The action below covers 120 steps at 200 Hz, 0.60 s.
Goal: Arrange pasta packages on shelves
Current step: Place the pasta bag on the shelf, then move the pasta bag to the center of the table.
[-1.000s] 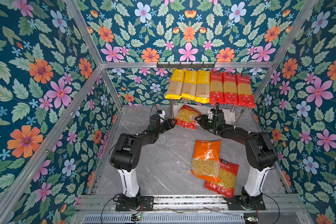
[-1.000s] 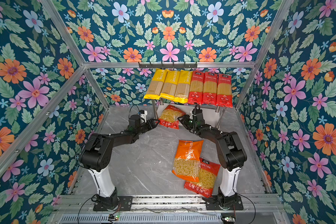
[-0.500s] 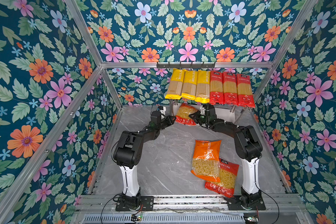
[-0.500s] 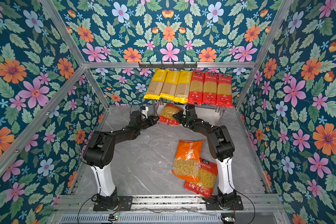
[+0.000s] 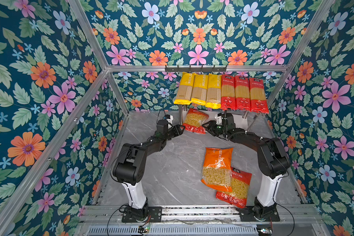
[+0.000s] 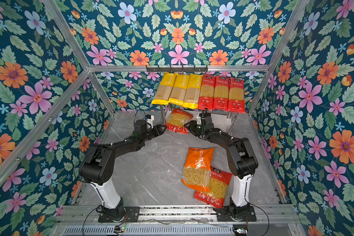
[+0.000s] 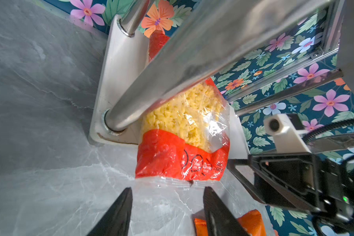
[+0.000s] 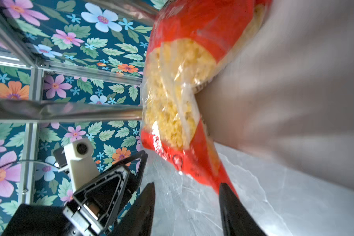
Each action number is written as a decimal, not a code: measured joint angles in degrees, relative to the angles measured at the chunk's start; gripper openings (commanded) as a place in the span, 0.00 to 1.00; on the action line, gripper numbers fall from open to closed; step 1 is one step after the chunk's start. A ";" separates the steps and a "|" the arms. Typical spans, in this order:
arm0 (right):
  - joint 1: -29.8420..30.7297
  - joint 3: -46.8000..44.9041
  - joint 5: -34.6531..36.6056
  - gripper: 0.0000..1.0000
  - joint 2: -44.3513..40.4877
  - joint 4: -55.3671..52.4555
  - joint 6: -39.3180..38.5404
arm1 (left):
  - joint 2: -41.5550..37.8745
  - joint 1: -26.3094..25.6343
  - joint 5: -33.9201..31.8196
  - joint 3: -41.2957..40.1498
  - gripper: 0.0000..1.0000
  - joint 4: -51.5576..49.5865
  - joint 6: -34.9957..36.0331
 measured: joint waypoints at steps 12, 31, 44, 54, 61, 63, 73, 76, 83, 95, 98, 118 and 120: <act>-0.07 -5.09 0.44 0.52 -4.22 -0.81 0.00 | -1.95 -0.94 -1.46 -1.64 0.59 -1.25 0.48; 0.07 -13.70 2.91 0.51 -12.20 -3.58 0.22 | -5.62 -4.85 -4.50 -3.76 0.60 -3.76 2.56; 0.46 -18.47 4.98 0.51 -18.29 -6.88 0.46 | -7.87 -8.26 -6.36 -4.94 0.61 -5.25 4.15; 0.63 -20.96 6.97 0.51 -22.88 -10.84 0.46 | -9.11 -10.86 -7.74 -5.64 0.61 -6.05 5.05; 0.61 -22.10 8.94 0.51 -26.14 -14.45 0.42 | -9.79 -12.66 -8.48 -6.23 0.61 -6.56 5.33; 0.61 -22.36 9.81 0.51 -27.21 -15.76 0.42 | -9.92 -13.25 -8.74 -6.38 0.61 -6.62 5.44; 0.52 -23.02 14.25 0.52 -32.37 -21.84 -0.04 | -10.40 -15.93 -9.81 -7.13 0.61 -7.04 5.66; 0.48 -23.06 15.30 0.53 -33.92 -23.69 -0.13 | -10.45 -16.79 -9.97 -7.30 0.61 -7.02 5.64; 0.46 -23.08 18.29 0.55 -37.68 -27.93 -0.57 | -10.43 -18.58 -10.49 -7.65 0.61 -7.04 5.60; 0.61 -23.45 23.19 0.56 -43.82 -34.80 -1.27 | -9.92 -21.97 -10.60 -7.78 0.60 -6.93 4.76; 0.63 -23.63 24.15 0.56 -45.07 -36.37 -1.29 | -9.75 -22.67 -10.60 -7.69 0.60 -6.88 4.76; 1.62 -27.23 28.39 0.55 -51.39 -45.42 -0.35 | -8.17 -27.50 -10.47 -6.34 0.60 -6.14 4.46; 1.97 -27.74 28.50 0.55 -51.74 -46.23 -0.02 | -8.04 -27.93 -10.36 -6.21 0.60 -6.03 4.39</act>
